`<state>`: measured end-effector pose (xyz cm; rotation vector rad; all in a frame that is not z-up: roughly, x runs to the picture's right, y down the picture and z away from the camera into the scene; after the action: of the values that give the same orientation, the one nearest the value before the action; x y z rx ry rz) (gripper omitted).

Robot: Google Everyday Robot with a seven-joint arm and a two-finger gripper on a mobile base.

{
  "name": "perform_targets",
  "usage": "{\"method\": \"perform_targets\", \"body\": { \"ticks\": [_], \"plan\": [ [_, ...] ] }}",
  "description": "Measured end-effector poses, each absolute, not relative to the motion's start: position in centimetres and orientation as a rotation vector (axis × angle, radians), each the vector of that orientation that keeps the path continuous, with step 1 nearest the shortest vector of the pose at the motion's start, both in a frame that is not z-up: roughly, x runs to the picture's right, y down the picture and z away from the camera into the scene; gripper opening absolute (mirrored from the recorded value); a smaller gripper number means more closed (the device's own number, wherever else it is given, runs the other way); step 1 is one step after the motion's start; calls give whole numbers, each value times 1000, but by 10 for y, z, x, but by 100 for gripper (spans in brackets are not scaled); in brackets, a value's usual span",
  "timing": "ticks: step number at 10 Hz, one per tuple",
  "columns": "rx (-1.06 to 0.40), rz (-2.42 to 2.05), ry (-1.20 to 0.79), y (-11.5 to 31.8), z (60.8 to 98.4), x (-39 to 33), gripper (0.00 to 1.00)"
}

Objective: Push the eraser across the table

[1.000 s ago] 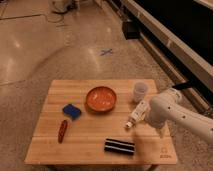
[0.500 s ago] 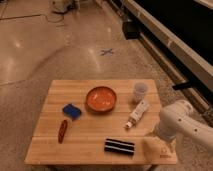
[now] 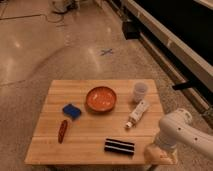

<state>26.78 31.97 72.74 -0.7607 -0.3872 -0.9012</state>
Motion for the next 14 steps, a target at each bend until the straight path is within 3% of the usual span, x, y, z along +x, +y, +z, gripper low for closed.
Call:
{"method": "perform_targets", "body": {
  "ticks": [7,14],
  "plan": [
    [-781,-961,-419,338,734,241,80],
    [-742,-1046,-491,330,744,187,80]
  ]
}}
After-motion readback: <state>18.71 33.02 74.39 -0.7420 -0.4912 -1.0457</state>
